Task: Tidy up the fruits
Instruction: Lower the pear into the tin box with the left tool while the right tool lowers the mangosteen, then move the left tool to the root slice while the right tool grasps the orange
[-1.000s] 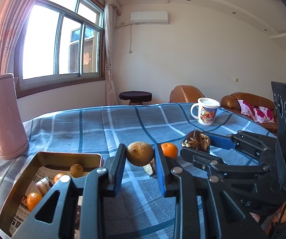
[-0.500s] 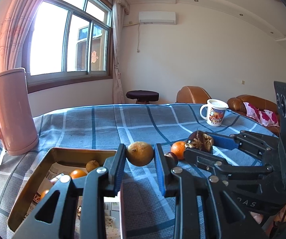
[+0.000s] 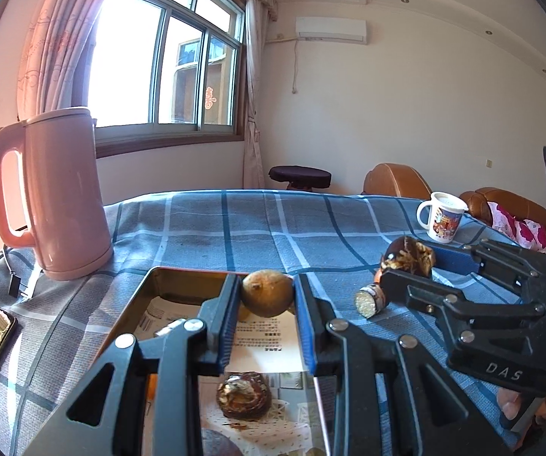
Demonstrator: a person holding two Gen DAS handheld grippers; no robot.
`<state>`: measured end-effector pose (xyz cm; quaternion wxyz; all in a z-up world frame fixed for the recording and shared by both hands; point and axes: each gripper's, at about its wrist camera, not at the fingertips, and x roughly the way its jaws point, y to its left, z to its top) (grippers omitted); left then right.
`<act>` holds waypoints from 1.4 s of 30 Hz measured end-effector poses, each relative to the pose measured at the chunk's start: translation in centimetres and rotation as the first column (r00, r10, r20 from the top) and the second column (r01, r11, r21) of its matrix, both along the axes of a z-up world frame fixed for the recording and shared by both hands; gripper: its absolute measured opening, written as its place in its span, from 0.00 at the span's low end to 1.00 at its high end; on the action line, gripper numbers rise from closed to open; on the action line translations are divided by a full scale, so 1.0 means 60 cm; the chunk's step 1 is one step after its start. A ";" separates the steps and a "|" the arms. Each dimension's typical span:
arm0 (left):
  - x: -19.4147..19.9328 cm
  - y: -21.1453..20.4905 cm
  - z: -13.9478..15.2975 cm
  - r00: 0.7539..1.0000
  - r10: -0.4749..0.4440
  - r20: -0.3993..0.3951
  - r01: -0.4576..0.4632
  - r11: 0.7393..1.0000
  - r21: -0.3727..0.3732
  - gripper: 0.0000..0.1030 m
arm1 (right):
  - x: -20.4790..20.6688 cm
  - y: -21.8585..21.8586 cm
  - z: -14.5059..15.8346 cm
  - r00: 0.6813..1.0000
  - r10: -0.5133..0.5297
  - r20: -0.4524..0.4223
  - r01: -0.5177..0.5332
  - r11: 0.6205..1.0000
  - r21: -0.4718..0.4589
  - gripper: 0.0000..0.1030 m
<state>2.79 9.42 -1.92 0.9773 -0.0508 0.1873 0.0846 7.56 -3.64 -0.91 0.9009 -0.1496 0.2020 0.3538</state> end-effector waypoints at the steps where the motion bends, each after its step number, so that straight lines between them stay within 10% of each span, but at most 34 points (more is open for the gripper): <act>1: -0.002 0.006 -0.001 1.000 0.011 -0.003 -0.011 1.000 0.002 0.29 | 0.000 0.005 0.000 1.000 0.007 -0.004 -0.007 1.000 0.000 0.45; 42: -0.012 0.106 -0.033 0.965 0.103 -0.241 -0.100 0.995 0.024 0.30 | -0.004 0.169 -0.077 0.960 0.195 -0.203 -0.222 0.968 -0.119 0.45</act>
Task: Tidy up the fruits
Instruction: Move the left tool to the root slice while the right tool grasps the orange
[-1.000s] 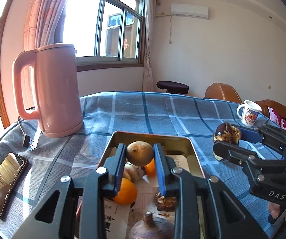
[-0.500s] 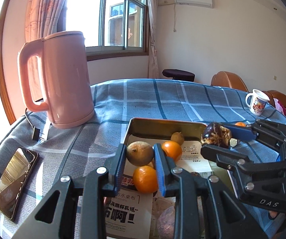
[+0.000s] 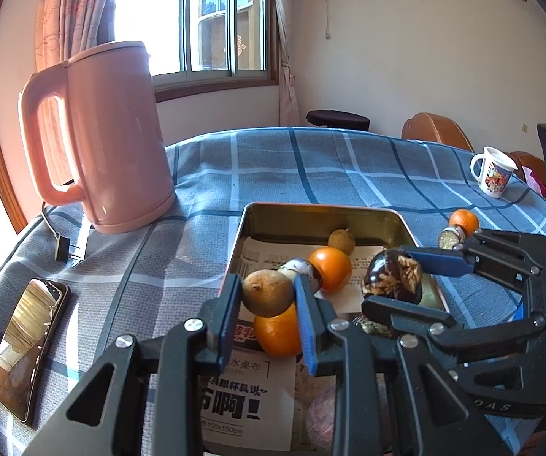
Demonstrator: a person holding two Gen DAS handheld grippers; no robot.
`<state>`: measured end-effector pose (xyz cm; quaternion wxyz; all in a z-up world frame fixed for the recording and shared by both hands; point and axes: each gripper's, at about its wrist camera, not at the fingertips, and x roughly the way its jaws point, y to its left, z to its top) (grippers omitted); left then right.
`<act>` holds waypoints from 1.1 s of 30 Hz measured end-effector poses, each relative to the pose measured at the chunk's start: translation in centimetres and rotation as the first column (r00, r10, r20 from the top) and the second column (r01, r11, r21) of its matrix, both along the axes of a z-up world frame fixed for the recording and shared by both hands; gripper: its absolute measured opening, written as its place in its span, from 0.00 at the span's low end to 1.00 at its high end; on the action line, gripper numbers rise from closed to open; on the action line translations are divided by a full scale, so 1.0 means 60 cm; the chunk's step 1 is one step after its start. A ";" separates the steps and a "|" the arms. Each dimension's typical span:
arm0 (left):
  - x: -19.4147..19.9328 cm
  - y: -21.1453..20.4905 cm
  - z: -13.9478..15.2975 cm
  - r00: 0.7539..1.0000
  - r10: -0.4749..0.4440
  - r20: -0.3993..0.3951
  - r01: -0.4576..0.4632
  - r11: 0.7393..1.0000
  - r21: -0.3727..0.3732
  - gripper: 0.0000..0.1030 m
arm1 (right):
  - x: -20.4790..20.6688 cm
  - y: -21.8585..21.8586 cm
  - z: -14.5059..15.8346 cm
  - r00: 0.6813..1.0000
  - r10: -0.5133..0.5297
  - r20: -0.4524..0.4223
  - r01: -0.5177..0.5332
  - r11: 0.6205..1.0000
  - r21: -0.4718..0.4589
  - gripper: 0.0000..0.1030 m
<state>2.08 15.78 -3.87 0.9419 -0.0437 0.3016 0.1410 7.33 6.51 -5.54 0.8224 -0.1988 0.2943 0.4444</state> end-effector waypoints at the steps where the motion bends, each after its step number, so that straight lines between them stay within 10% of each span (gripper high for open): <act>1: 0.000 0.000 0.000 1.000 0.004 -0.002 -0.004 1.000 0.003 0.31 | -0.001 0.001 -0.001 1.000 0.005 -0.004 -0.005 1.000 -0.001 0.45; 8: -0.011 -0.004 0.009 0.998 0.043 0.050 -0.043 0.999 0.005 0.75 | -0.007 -0.004 0.002 1.000 0.015 -0.002 -0.015 1.000 -0.004 0.61; 16: 0.011 -0.067 0.042 0.990 -0.035 0.135 0.038 0.999 -0.016 0.83 | 0.052 -0.121 0.050 0.984 -0.168 0.063 0.166 0.986 0.029 0.61; 23: 0.069 -0.154 0.060 0.976 -0.143 0.167 0.147 0.989 -0.011 0.87 | 0.158 -0.245 0.064 0.901 -0.432 0.030 0.430 0.900 0.066 0.61; 33: 0.137 -0.210 0.047 0.984 -0.135 0.113 0.131 0.990 0.046 0.91 | 0.221 -0.258 0.014 0.863 -0.503 -0.050 0.503 0.864 -0.021 0.61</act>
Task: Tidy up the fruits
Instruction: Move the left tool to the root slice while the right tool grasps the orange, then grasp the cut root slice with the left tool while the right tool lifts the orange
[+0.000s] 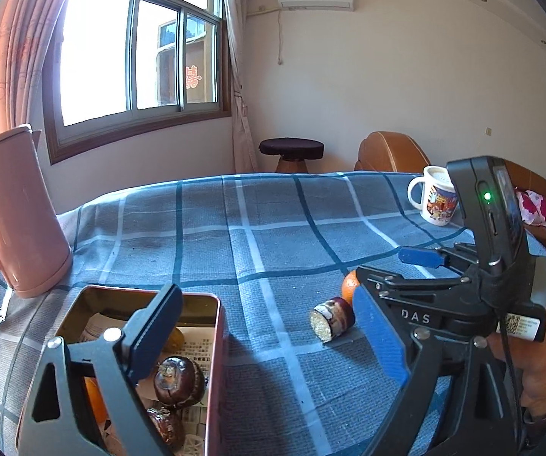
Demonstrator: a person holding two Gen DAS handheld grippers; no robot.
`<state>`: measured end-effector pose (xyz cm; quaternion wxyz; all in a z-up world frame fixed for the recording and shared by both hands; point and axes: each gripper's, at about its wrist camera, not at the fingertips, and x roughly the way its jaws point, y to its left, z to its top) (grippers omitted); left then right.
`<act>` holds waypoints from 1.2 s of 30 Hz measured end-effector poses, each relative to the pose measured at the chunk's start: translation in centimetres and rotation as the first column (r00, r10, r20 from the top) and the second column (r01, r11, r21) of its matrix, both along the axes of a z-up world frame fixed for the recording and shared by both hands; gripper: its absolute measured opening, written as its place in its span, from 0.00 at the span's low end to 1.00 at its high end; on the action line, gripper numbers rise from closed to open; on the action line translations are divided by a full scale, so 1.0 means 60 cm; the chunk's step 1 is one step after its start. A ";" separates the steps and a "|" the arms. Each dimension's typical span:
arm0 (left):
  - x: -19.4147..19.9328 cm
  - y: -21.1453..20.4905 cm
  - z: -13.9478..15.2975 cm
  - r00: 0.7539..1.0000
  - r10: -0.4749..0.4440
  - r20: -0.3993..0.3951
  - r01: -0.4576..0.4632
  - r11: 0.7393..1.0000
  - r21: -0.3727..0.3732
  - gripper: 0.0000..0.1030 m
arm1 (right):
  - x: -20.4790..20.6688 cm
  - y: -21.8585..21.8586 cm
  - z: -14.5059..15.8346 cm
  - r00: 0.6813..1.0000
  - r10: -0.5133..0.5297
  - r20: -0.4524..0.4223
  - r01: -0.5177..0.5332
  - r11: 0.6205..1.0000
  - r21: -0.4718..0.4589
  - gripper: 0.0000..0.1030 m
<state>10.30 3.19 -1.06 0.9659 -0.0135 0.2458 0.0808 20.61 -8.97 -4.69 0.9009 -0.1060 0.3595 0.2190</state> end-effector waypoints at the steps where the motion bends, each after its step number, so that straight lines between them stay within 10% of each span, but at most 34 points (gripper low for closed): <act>1: 0.000 0.001 0.000 1.000 0.014 0.002 -0.014 1.000 0.017 0.91 | 0.001 -0.003 -0.003 1.000 0.009 -0.014 -0.009 1.000 0.007 0.61; 12: 0.004 0.027 -0.006 0.999 0.049 -0.006 -0.049 0.999 0.003 0.96 | 0.016 0.008 -0.033 0.989 0.067 -0.132 -0.060 0.997 0.051 0.61; 15: 0.023 0.013 -0.022 0.999 0.002 -0.053 -0.002 1.000 -0.016 0.96 | 0.012 0.014 -0.034 0.984 0.098 -0.151 -0.088 0.994 0.072 0.47; 26: 0.076 -0.021 -0.051 0.984 -0.089 -0.156 0.083 0.996 -0.042 0.94 | -0.009 -0.058 -0.004 0.998 -0.060 -0.037 0.064 0.991 0.114 0.46; 36: 0.138 -0.053 -0.089 0.937 -0.186 -0.296 0.163 0.981 -0.103 0.62 | -0.012 -0.073 0.006 0.996 -0.090 -0.003 0.089 0.987 0.130 0.46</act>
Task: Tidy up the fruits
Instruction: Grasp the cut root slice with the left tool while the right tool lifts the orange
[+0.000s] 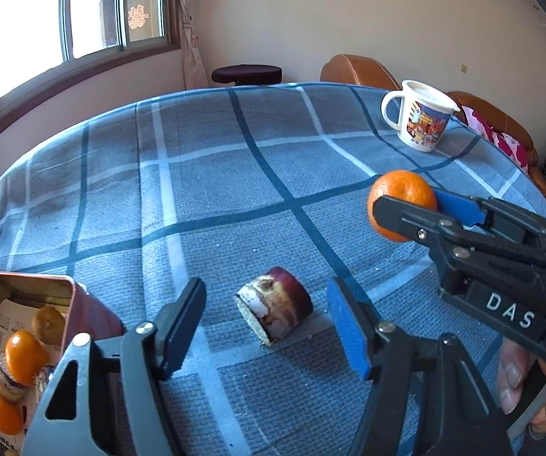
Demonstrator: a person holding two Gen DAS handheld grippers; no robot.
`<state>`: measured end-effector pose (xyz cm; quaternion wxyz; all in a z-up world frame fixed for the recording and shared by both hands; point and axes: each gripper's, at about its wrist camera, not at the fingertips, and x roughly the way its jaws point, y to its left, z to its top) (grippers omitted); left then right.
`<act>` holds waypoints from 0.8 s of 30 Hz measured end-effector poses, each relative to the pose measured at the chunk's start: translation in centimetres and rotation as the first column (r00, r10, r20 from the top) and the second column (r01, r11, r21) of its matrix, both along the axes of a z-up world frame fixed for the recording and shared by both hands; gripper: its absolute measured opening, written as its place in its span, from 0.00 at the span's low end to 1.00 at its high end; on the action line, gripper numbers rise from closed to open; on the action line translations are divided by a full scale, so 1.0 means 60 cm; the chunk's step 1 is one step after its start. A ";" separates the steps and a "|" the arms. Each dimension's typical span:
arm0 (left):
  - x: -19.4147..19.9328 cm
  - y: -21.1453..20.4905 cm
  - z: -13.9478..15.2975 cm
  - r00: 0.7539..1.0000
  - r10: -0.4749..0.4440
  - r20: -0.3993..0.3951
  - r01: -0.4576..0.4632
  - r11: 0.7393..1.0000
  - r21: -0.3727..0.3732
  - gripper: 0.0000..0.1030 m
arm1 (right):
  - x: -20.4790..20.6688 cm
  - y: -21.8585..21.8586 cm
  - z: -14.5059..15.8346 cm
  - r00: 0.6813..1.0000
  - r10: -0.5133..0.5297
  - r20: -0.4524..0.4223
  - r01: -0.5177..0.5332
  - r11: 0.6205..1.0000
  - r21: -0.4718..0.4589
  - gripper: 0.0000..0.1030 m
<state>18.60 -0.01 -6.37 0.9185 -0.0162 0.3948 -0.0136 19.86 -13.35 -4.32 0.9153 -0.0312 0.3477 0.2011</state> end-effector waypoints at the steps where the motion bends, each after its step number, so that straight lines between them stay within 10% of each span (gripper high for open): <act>1: 0.002 0.002 -0.002 1.000 -0.001 -0.008 0.001 1.000 -0.010 0.58 | 0.000 0.000 0.000 1.000 0.000 0.001 0.000 1.000 0.000 0.46; 3: 0.005 0.004 -0.005 1.000 -0.013 -0.026 0.012 0.999 -0.034 0.44 | -0.001 0.001 0.000 1.000 0.005 0.005 -0.005 1.000 0.000 0.46; 24: -0.033 0.023 0.027 0.992 0.033 0.120 -0.026 0.998 -0.058 0.44 | -0.025 0.009 0.013 0.994 0.060 0.086 -0.060 0.998 -0.003 0.46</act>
